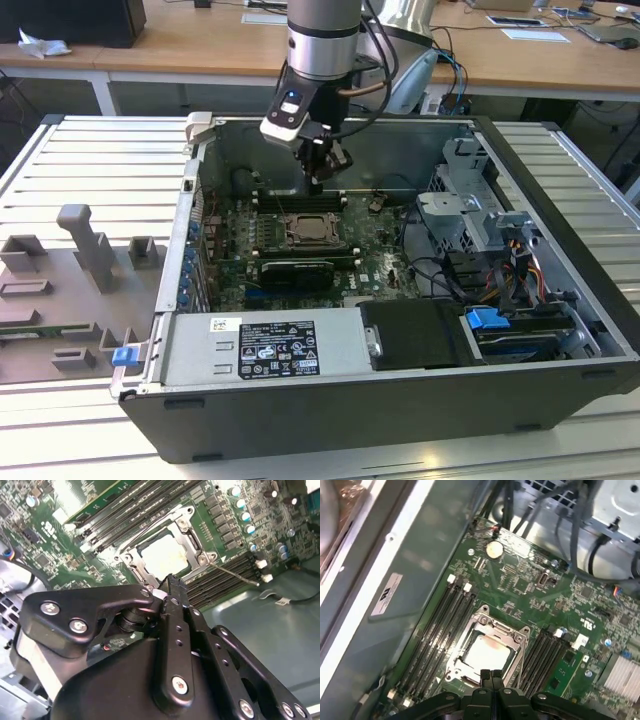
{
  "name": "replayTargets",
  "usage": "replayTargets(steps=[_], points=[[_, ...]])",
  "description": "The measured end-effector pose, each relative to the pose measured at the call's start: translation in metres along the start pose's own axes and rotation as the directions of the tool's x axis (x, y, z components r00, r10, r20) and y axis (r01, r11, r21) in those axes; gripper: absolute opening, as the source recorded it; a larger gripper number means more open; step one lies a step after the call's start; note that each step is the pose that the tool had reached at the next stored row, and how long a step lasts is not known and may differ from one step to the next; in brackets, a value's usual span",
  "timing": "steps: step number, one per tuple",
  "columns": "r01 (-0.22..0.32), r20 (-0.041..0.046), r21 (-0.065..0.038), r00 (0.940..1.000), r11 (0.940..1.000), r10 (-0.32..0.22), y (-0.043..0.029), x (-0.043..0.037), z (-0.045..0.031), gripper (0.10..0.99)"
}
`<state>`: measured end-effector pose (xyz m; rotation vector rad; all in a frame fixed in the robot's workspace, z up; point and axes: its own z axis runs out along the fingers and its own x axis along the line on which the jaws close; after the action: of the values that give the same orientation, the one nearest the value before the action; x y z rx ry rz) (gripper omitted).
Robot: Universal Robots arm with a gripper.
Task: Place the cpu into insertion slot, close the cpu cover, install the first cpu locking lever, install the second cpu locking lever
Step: 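Install the first cpu locking lever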
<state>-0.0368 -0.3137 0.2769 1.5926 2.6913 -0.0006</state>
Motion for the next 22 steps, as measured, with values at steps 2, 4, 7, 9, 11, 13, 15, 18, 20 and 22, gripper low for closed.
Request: replayTargets(steps=[2, 4, 7, 9, 11, 13, 15, 18, 20, 22], points=[[0.037, -0.0002, 0.0, 0.9993, 0.9993, -0.037, 0.0, 0.0, 0.0, 0.106], [0.065, -0.0004, -0.001, 0.9979, 0.9979, -0.065, 0.0, 0.0, 0.0, 0.106], [0.108, -0.0006, -0.001, 0.9941, 0.9941, -0.108, 0.0, 0.0, 0.0, 0.106], [0.134, -0.0008, -0.002, 0.991, 0.991, -0.134, 0.0, 0.0, 0.0, 0.106], [0.172, -0.001, -0.002, 0.985, 0.985, -0.172, 0.0, 0.0, 0.0, 0.106], [0.211, -0.0011, -0.003, 0.9774, 0.9774, -0.211, 0.0, 0.0, 0.0001, 0.106], [0.224, -0.0012, -0.003, 0.9746, 0.9745, -0.224, -0.0001, 0.0, 0.0001, 0.106], [0.244, -0.0013, -0.003, 0.9698, 0.9698, -0.244, -0.0001, 0.0, 0.0002, 0.106], [0.292, -0.0015, -0.004, 0.9565, 0.9565, -0.292, -0.0002, 0.0, 0.0003, 0.106], [0.347, -0.0016, -0.005, 0.9379, 0.9379, -0.347, -0.0001, 0.0001, 0.0006, 0.106]])
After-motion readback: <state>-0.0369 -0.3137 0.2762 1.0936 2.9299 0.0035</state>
